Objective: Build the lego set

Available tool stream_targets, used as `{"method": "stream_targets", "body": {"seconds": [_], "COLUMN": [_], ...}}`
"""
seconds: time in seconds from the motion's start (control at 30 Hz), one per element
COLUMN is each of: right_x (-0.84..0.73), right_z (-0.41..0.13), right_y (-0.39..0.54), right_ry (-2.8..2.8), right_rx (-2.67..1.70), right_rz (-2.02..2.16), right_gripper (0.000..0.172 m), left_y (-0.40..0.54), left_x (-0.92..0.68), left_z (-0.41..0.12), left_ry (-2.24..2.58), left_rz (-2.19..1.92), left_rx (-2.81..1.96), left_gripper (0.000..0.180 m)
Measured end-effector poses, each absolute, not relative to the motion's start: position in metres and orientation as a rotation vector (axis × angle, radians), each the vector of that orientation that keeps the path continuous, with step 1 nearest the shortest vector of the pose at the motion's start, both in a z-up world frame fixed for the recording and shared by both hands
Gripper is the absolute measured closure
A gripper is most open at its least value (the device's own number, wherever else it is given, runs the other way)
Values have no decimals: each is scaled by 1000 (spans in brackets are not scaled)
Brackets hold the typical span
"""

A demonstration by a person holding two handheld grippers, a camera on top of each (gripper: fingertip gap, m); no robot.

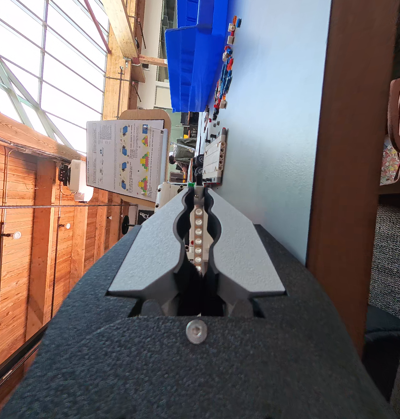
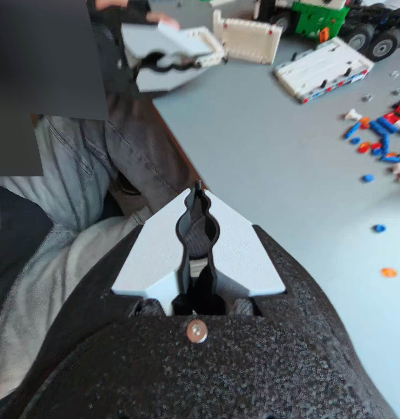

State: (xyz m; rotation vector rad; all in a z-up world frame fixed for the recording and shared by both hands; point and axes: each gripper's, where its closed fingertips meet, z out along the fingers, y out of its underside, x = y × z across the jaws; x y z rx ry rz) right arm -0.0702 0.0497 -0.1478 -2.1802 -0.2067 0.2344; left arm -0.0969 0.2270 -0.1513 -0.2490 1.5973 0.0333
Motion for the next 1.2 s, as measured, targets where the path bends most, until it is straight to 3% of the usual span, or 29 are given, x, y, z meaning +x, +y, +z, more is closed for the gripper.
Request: {"method": "stream_targets", "body": {"seconds": [0.03, 0.13, 0.3, 0.4, 0.6, 0.77, 1.2], "right_x": [-55, -4, -26, -58, -137, -139, -135], "right_z": [-128, -112, -92, -78, -89, -101, -124], "right_y": [69, 110, 133, 132, 154, 165, 163], "right_ry": [-164, -88, 253, 309, 28, 2, 8], "right_rx": [-2170, -2158, -1752, -1562, -1731, -1831, -1891], "right_rz": [251, 187, 843, 1024, 619, 434, 422], "right_gripper": [169, 169, 168, 169, 168, 169, 169], "left_y": [227, 227, 216, 200, 184, 181, 179], "left_x": [-97, -99, -108, -115, -124, -123, -115], "left_z": [-151, -152, -141, -134, -102, -105, -121], "left_ry": [1597, 1603, 1516, 1515, 1516, 1518, 1586], "left_rz": [34, 33, 46, -64, -276, -221, -227], "left_rx": [-248, -247, -136, -133, -259, -140, -200], "left_gripper": [174, 174, 174, 174, 174, 175, 174]}}
